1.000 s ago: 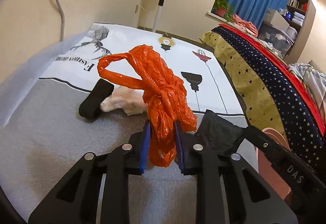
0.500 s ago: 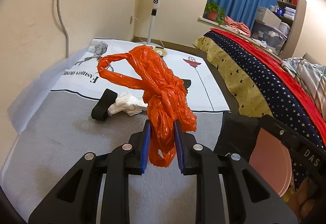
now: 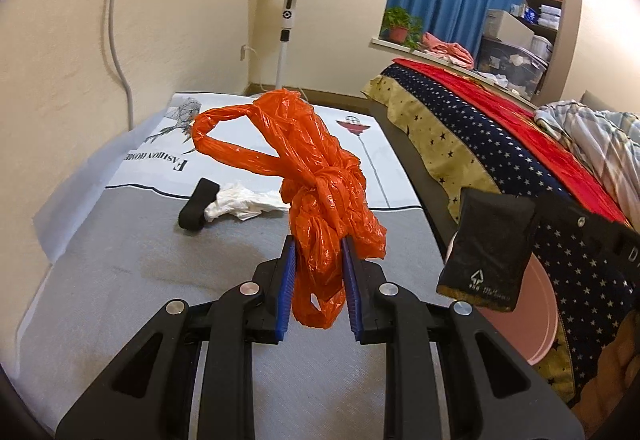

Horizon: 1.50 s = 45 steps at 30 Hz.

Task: Collect trash
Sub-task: 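Lift the orange bag and black bag toward the pink bin with both tools, then hold both bags over the pink bin and open both tools to drop them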

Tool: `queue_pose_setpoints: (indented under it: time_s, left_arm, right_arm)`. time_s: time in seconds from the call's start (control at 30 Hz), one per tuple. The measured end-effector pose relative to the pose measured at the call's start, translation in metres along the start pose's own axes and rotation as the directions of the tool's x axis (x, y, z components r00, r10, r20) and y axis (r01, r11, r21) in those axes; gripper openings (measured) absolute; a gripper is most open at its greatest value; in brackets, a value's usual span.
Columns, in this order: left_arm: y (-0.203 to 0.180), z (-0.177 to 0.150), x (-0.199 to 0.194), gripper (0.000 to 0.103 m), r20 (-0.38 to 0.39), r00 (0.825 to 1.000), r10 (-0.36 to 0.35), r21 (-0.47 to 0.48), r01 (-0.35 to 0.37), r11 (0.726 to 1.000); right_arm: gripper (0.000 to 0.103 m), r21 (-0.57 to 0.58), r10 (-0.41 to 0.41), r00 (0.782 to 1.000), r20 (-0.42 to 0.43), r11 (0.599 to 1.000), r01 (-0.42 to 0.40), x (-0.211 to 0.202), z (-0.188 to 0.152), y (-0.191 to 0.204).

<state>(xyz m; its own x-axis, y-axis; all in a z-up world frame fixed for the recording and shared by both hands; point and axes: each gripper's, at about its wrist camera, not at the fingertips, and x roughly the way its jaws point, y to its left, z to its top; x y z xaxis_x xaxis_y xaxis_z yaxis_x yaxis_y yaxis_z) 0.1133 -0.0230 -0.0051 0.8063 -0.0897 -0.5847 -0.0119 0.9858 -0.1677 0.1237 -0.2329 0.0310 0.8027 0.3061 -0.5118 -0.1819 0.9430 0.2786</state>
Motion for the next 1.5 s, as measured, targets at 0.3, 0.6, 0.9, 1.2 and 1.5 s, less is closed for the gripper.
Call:
queue_pose_setpoints:
  time_s: [0.3, 0.6, 0.9, 1.2, 1.5]
  left_arm:
    - [-0.023, -0.004, -0.004, 0.022, -0.005, 0.999, -0.05, 0.046, 0.05, 0.998]
    - [-0.056, -0.005, 0.002, 0.022, -0.016, 0.994, -0.109, 0.078, 0.109, 0.991]
    - [-0.094, -0.01, 0.014, 0.022, -0.043, 0.984, -0.173, 0.119, 0.177, 0.977]
    - [-0.129, -0.017, 0.027, 0.022, -0.074, 0.972, -0.223, 0.167, 0.233, 0.958]
    - [-0.149, -0.026, 0.04, 0.022, -0.111, 0.959, -0.26, 0.2, 0.278, 0.94]
  right_arm:
    - [0.0, 0.007, -0.076, 0.996, 0.036, 0.997, 0.075, -0.034, 0.001, -0.021]
    - [0.0, 0.047, -0.193, 0.979, 0.066, 0.981, 0.19, -0.054, 0.005, -0.054]
    - [0.0, 0.091, -0.312, 0.946, 0.095, 0.949, 0.303, -0.069, 0.01, -0.081]
    - [0.0, 0.099, -0.406, 0.909, 0.096, 0.912, 0.398, -0.074, 0.013, -0.098]
    - [0.0, 0.102, -0.448, 0.891, 0.075, 0.892, 0.44, -0.069, 0.008, -0.11]
